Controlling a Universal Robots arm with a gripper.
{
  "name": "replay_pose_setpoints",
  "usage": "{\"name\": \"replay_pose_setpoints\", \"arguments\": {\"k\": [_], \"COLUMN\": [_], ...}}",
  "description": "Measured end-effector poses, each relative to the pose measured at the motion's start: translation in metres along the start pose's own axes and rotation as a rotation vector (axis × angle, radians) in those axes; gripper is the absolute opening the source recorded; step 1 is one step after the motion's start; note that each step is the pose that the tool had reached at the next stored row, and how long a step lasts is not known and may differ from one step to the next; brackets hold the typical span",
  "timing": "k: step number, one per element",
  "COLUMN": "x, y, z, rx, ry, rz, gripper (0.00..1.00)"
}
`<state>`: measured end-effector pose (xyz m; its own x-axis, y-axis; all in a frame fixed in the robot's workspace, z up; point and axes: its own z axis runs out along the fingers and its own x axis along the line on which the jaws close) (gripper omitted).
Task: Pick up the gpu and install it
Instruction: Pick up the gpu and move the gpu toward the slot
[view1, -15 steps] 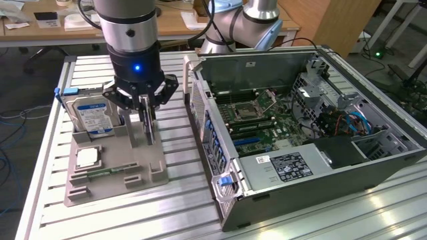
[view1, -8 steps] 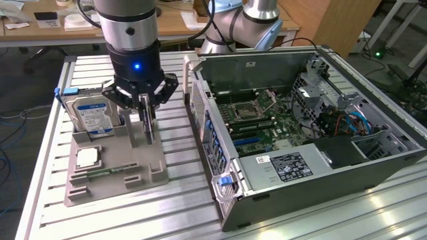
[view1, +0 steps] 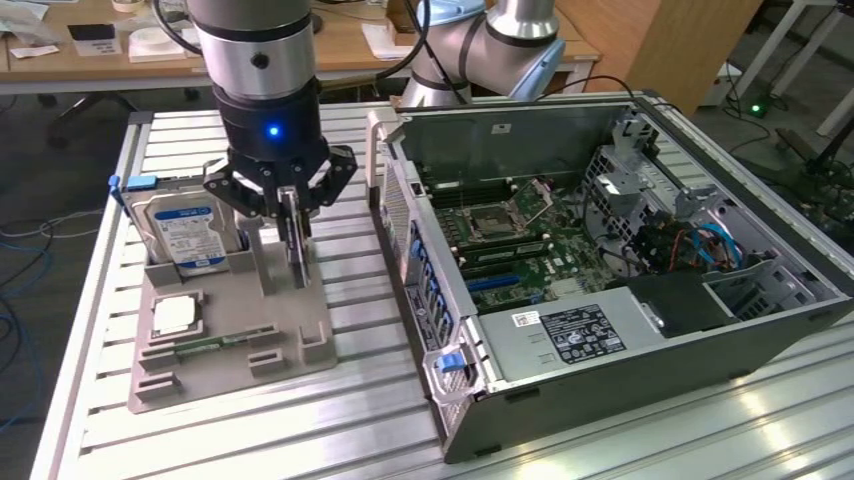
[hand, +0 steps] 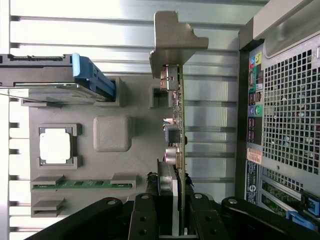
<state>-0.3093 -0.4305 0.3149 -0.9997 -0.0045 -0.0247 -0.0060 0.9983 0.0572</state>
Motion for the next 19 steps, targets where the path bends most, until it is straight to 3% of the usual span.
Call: {"name": "replay_pose_setpoints", "arguments": {"k": [19], "x": [-0.0002], "y": [0.0006], "z": [-0.0096], "rx": [0.0126], "ry": [-0.0001], "rz": [0.0], "gripper": [0.28]}}
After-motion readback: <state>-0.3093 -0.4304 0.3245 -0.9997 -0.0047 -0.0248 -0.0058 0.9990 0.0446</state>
